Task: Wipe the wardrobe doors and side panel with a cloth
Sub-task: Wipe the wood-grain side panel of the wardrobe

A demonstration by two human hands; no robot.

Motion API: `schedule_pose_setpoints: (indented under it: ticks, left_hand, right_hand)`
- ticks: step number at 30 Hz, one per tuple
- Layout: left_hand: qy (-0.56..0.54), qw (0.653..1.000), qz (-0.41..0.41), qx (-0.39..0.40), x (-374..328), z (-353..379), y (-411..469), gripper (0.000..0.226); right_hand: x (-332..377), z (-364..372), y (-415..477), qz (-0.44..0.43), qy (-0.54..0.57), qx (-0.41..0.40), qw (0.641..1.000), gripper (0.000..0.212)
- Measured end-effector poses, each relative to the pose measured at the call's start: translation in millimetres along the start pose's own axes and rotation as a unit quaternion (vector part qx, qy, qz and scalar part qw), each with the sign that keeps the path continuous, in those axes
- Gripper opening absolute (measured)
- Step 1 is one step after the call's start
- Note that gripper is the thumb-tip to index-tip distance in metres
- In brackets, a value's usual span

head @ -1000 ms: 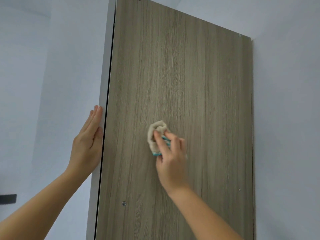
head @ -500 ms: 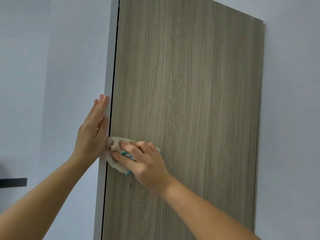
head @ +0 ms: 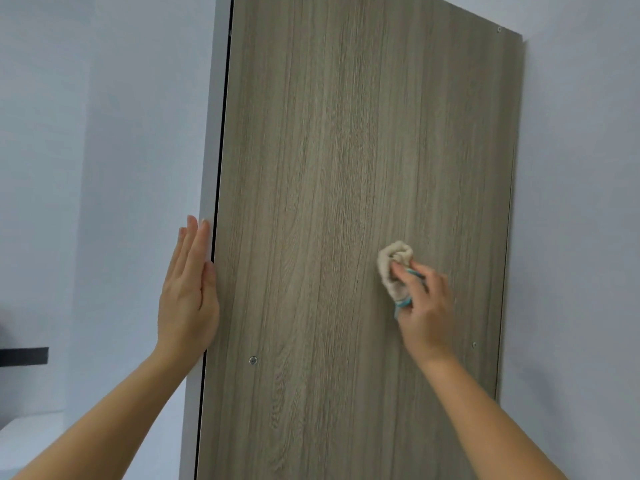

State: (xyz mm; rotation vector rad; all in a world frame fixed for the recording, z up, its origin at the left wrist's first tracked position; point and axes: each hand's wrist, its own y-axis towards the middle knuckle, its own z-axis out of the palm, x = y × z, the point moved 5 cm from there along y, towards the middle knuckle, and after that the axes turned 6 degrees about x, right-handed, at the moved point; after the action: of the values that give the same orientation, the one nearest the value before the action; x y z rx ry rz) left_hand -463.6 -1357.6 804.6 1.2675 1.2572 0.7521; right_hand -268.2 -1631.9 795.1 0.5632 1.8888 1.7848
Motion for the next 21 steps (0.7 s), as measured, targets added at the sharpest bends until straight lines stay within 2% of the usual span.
schedule_pose_setpoints:
  ticks: [4, 11, 16, 21]
  left_hand:
    - [0.005, 1.000, 0.000, -0.007, 0.5, 2.0, -0.9, 0.053]
    - [0.000, 1.000, -0.002, -0.010, 1.7, 2.5, -0.9, 0.053]
    - [-0.008, 1.000, 0.001, -0.009, 1.8, 2.3, -1.1, 0.053]
    - [-0.030, 1.000, -0.002, -0.009, 1.6, 1.2, -0.5, 0.054]
  right_hand:
    - [-58.3, -20.9, -2.8, 0.142, -0.036, 0.029, 0.989, 0.064]
    - [-116.6, -39.7, -4.1, 0.312, -0.076, 0.033, 0.947, 0.058]
    - [-126.3, -41.1, -8.6, 0.347, -0.089, 0.021, 0.933, 0.054]
    - [-102.2, -34.5, -12.1, 0.355, -0.029, 0.001, 0.935, 0.053]
